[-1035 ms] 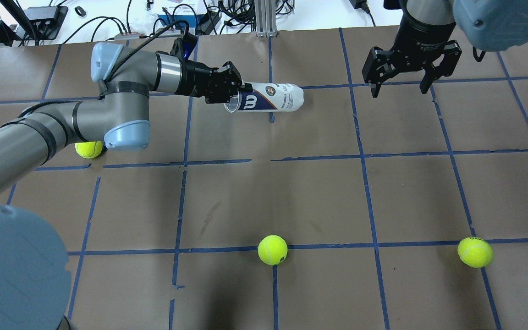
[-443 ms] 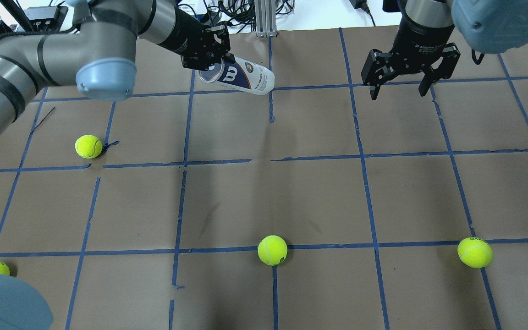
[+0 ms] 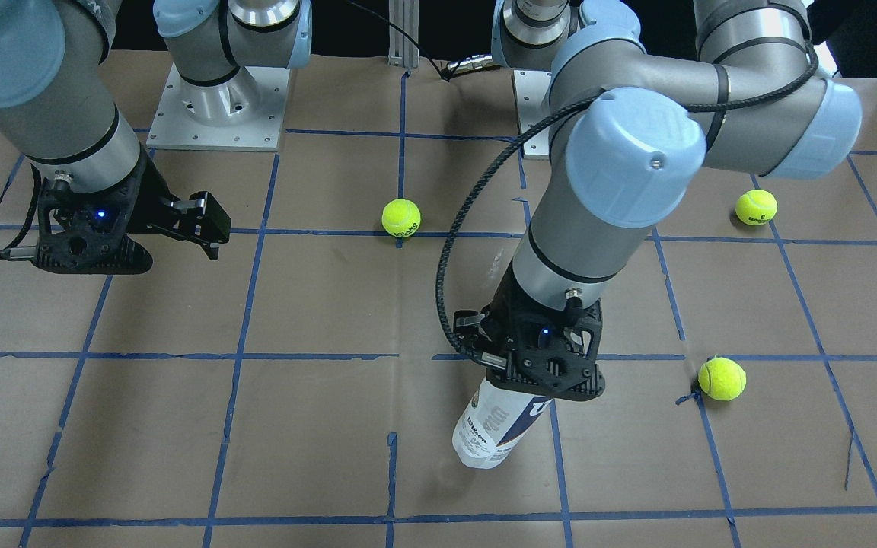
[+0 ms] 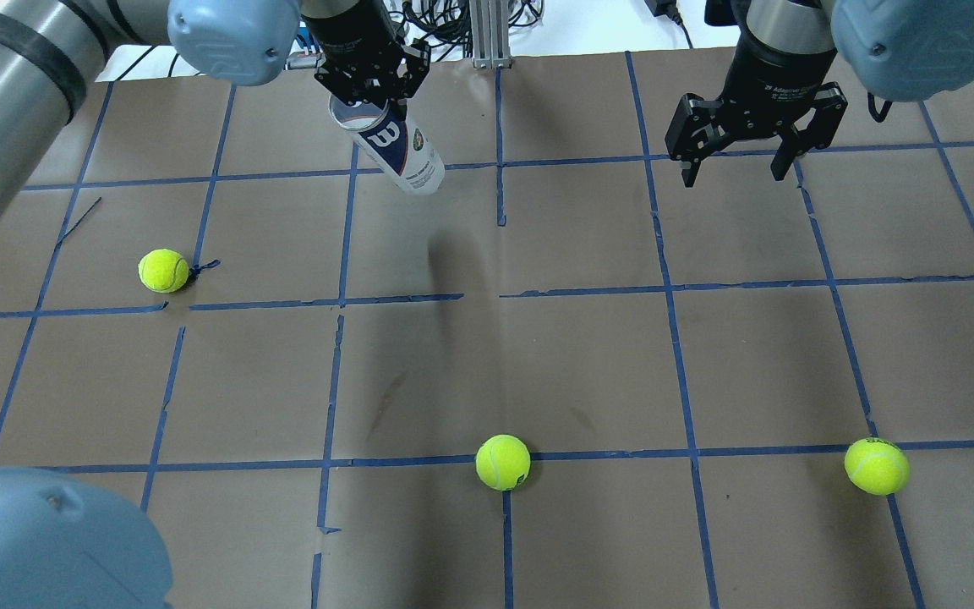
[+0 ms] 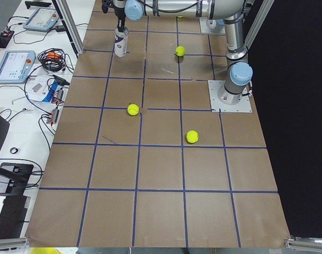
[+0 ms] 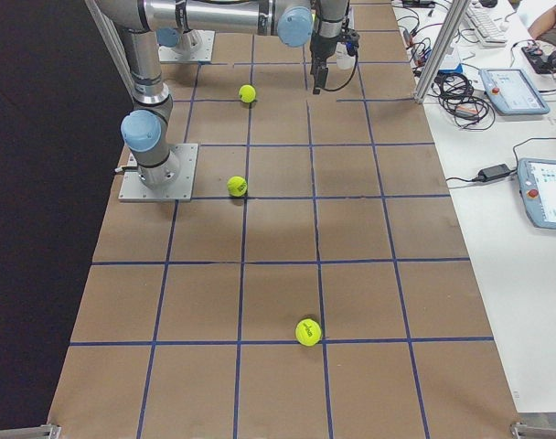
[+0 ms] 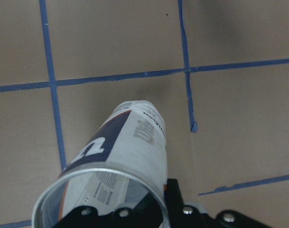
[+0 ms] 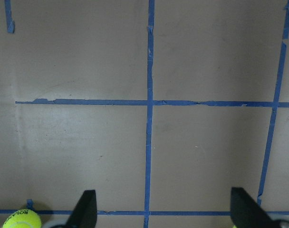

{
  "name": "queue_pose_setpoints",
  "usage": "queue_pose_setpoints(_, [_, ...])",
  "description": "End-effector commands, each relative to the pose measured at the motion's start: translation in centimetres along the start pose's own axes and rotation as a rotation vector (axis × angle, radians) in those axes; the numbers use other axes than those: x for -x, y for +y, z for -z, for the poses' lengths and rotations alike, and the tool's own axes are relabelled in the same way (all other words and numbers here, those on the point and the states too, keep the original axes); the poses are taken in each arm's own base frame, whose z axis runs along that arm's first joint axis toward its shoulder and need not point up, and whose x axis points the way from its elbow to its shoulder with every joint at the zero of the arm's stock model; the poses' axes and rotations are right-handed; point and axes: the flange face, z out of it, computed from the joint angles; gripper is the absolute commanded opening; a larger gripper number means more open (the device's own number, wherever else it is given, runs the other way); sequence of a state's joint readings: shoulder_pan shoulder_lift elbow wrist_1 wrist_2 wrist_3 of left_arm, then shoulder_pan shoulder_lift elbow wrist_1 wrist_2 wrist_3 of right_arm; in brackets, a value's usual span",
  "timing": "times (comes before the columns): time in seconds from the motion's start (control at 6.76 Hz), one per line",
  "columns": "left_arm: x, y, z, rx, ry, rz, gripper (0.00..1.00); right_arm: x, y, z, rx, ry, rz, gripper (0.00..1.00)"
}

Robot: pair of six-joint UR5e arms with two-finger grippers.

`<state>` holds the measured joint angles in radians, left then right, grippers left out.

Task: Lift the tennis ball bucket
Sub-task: 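Swing the can upright with the left gripper and lower it onto the table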

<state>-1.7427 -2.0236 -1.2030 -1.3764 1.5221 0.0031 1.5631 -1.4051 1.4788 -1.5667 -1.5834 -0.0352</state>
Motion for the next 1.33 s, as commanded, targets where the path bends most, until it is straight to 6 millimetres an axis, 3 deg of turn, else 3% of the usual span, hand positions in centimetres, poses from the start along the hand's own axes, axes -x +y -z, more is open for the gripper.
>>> queue_pose_setpoints(0.0, [-1.8, -0.1, -1.1, 0.040, -0.119, -0.243, 0.01, 0.0, 0.0, 0.0, -0.001, -0.002, -0.001, 1.00])
queue_pose_setpoints(0.3, [-1.8, -1.1, -5.2, 0.088, -0.118, -0.304, 0.01, 0.0, -0.1, 0.2, -0.006, -0.003, -0.004, 1.00])
queue_pose_setpoints(0.59, [-1.8, -1.3, -6.5, 0.110, -0.108, -0.347, 0.01, 0.0, -0.2, -0.2, 0.002, -0.004, -0.003, 1.00])
queue_pose_setpoints(0.89, [-1.7, -1.4, -7.2, 0.123, -0.110, -0.348, 0.96, 0.0, -0.2, -0.1, -0.001, -0.005, -0.003, 1.00])
queue_pose_setpoints(1.18, [-1.8, -1.2, -6.1, 0.106, -0.113, -0.349, 0.98, 0.0, -0.2, -0.2, 0.003, -0.005, -0.003, 1.00])
